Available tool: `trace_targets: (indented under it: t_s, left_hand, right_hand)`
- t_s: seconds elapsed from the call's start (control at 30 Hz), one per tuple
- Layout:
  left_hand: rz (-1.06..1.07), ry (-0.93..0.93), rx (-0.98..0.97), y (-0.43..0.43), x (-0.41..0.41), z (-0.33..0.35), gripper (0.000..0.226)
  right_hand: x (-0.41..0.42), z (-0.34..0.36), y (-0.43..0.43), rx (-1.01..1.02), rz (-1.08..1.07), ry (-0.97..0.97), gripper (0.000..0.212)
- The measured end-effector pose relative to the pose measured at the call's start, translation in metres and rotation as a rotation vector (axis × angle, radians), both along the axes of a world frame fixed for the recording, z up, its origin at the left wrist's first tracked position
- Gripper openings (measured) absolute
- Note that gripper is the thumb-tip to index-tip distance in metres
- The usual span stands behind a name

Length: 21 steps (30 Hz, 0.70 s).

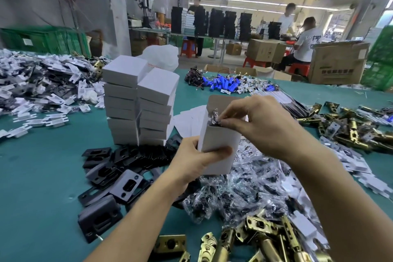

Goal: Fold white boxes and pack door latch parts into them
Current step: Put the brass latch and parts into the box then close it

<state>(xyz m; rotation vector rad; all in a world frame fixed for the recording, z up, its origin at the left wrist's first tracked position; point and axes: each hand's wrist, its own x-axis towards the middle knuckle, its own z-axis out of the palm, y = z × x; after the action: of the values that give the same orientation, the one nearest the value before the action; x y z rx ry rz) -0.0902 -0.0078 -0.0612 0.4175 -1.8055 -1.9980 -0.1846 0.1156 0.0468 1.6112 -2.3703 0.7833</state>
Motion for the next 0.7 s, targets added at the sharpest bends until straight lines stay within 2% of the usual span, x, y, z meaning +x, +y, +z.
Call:
trace_targets:
  t_s: [0.13, 0.27, 0.4, 0.57, 0.7]
  left_hand:
    - [-0.006, 0.017, 0.025, 0.000, 0.001, 0.002, 0.020]
    - [-0.031, 0.019, -0.037, 0.001, 0.001, 0.001, 0.021]
    - [-0.029, 0.025, -0.051, 0.003, -0.001, -0.001, 0.020]
    - [-0.016, 0.013, -0.057, 0.001, -0.001, -0.003, 0.024]
    - [-0.026, 0.028, -0.030, 0.002, -0.001, 0.000, 0.035]
  right_hand:
    - [0.003, 0.010, 0.002, 0.143, 0.014, -0.019, 0.029]
    - [0.002, 0.010, 0.000, 0.171, -0.072, -0.008, 0.037]
    - [-0.003, 0.000, -0.002, -0.001, -0.102, -0.081, 0.017]
    - [-0.008, 0.002, 0.003, 0.085, -0.009, -0.074, 0.015]
    - [-0.005, -0.004, 0.006, -0.149, 0.037, -0.130, 0.007]
